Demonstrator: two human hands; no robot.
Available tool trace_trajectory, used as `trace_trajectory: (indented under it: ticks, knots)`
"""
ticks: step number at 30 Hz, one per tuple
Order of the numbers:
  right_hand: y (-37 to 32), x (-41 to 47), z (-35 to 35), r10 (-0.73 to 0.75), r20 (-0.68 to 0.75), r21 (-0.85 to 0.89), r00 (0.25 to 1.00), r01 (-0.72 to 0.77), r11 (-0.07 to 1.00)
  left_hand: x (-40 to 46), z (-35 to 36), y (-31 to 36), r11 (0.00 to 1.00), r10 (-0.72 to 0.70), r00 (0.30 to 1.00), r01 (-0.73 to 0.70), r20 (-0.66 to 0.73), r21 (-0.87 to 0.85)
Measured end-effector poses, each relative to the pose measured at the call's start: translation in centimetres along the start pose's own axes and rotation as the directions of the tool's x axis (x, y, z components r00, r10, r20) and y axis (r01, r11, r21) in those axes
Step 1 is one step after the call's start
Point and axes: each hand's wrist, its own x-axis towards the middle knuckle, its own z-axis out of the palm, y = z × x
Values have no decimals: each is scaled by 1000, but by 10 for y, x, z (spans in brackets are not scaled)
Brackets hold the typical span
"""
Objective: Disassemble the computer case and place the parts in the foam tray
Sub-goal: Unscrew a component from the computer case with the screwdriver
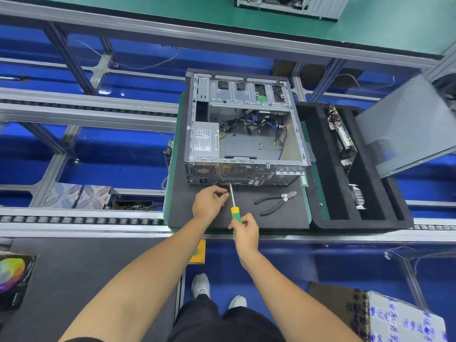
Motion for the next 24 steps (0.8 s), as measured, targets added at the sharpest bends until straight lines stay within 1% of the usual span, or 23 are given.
trace_trajectory:
  ticks: [3,5,7,9,10,11,12,13,14,15,18,20,22,23,24]
  knots:
    - [1,3,-5,11,-10,-4,1000,-11,1000,1,2,7,979,46,999,-50,24,197]
    - [0,6,-7,21,-11,-5,1000,-21,1000,2,3,6,969,52,998,-61,44,239]
    - [-1,7,-8,34,-7,-13,999,-34,999,2,1,4,973,41,998,-52,54,223]
    - [-2,9,-8,39,3,-34,999,-39,999,2,0,2,991,39,998,-44,43,124]
    - [-2,9,-8,33,10,-41,999,-33,999,0,0,2,1000,29,999,-29,28,12]
    - [-3,10,-8,24,18,-46,1000,-23,999,-3,2,3,990,-7,1000,9,16,-138]
    - [-4,12,-8,11,26,-49,1000,-10,999,-8,4,5,954,-59,998,64,27,-292]
    - [-6,14,-7,-4,32,-57,999,5,998,-13,7,8,908,-101,993,119,65,-402]
    - [-7,16,-6,-21,37,-73,999,24,997,-19,10,11,872,-117,987,155,111,-465]
    - [-7,19,-6,-42,45,-97,998,46,994,-25,15,12,858,-111,984,167,142,-486]
    - [-4,20,-9,-130,93,-227,987,148,963,-36,29,12,837,-120,981,182,151,-515]
    - [-4,19,-17,-208,154,-381,966,252,890,-40,34,10,811,-135,981,192,143,-553]
    - [-9,22,-27,-320,212,-551,923,383,742,-41,35,11,814,-116,983,175,139,-553]
    - [-15,26,-32,-406,205,-612,891,440,657,-42,34,12,816,-107,983,172,147,-552]
    - [-23,30,-36,-512,165,-648,843,484,588,-43,34,13,809,-105,981,181,165,-560]
